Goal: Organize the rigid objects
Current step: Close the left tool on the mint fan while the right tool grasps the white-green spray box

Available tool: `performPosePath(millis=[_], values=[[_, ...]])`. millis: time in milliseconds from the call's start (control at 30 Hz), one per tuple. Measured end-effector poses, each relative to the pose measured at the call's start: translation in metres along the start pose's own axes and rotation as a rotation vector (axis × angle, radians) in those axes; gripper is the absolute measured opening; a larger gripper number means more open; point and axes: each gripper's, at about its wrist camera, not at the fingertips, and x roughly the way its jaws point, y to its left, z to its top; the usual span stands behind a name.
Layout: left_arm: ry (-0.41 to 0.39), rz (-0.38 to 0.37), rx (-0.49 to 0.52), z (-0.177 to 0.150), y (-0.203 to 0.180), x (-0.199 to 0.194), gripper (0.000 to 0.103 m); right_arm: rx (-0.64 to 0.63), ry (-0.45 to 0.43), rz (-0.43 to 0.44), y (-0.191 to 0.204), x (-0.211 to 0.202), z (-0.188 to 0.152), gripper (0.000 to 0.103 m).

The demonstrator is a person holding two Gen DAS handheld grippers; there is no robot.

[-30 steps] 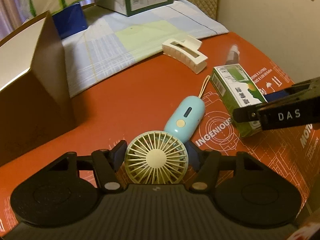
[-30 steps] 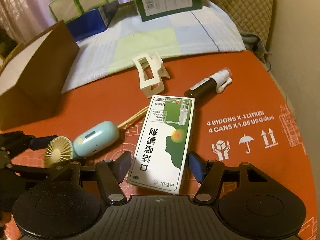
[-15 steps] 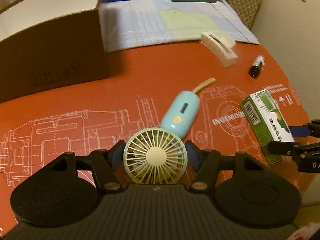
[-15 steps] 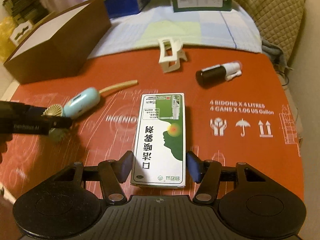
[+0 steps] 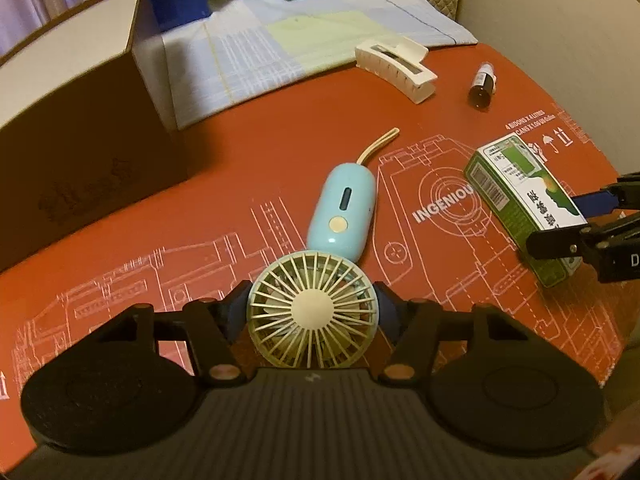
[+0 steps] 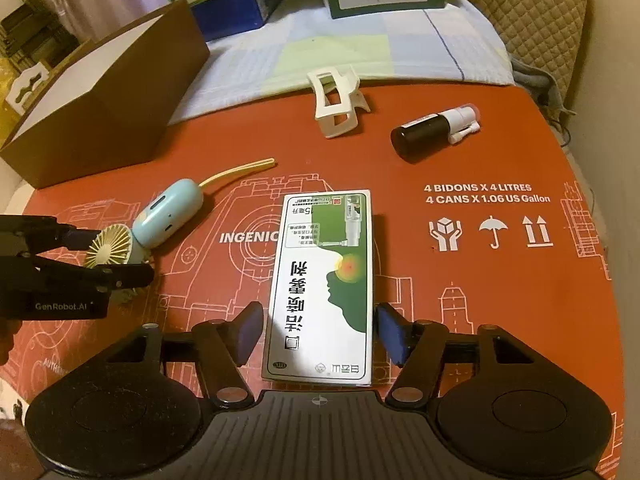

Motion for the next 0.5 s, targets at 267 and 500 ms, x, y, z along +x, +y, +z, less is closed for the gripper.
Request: performPosePath(millis=[267, 500], values=[[-0.005, 0.004, -0.073, 0.002, 0.004, 0.001, 0.060, 0.023, -0.012, -0.045, 0.003, 0.009, 0.003, 0.060], [0.002, -0.009, -0.107, -0.002, 0.010, -0.001, 0.060, 0.004, -0.027, -0.071, 0.008, 0.014, 0.007, 0.055]])
